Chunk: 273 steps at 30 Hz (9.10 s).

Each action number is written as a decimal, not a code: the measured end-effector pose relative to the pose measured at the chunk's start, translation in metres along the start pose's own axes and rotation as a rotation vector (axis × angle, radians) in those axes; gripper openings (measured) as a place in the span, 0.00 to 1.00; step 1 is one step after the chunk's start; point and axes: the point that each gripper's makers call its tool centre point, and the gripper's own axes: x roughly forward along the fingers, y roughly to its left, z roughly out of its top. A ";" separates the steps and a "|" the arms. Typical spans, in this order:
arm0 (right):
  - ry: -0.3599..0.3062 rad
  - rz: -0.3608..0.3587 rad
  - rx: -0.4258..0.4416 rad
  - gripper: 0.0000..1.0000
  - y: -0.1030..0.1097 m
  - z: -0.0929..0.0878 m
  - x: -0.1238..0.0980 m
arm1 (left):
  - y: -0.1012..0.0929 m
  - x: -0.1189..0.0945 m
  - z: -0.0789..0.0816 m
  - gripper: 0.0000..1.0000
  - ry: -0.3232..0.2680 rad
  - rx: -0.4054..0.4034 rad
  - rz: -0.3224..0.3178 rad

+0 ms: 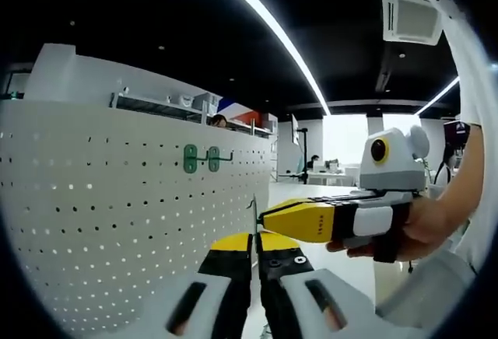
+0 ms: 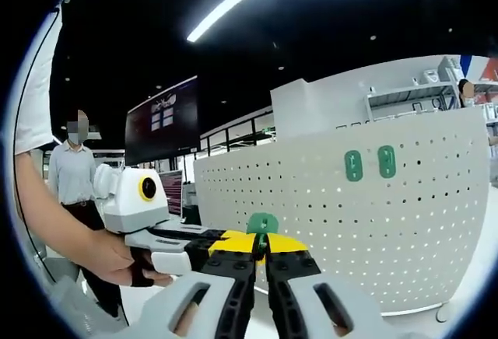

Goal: Insert the hook assembly into the mounting plate slot until the hook locks in place.

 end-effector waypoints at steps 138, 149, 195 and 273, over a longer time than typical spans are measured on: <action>0.029 -0.466 -0.232 0.01 -0.196 0.081 0.005 | -0.009 -0.136 -0.148 0.89 0.362 -0.134 0.165; 0.040 -0.471 -0.242 0.01 -0.202 0.080 0.009 | -0.009 -0.138 -0.158 0.89 0.403 -0.131 0.163; 0.022 -0.569 -0.219 0.01 -0.213 0.066 0.021 | -0.005 -0.142 -0.160 0.88 0.406 -0.145 0.186; 0.100 -0.219 -0.162 0.42 -0.125 -0.007 -0.059 | 0.002 -0.141 -0.149 0.89 0.361 -0.144 0.208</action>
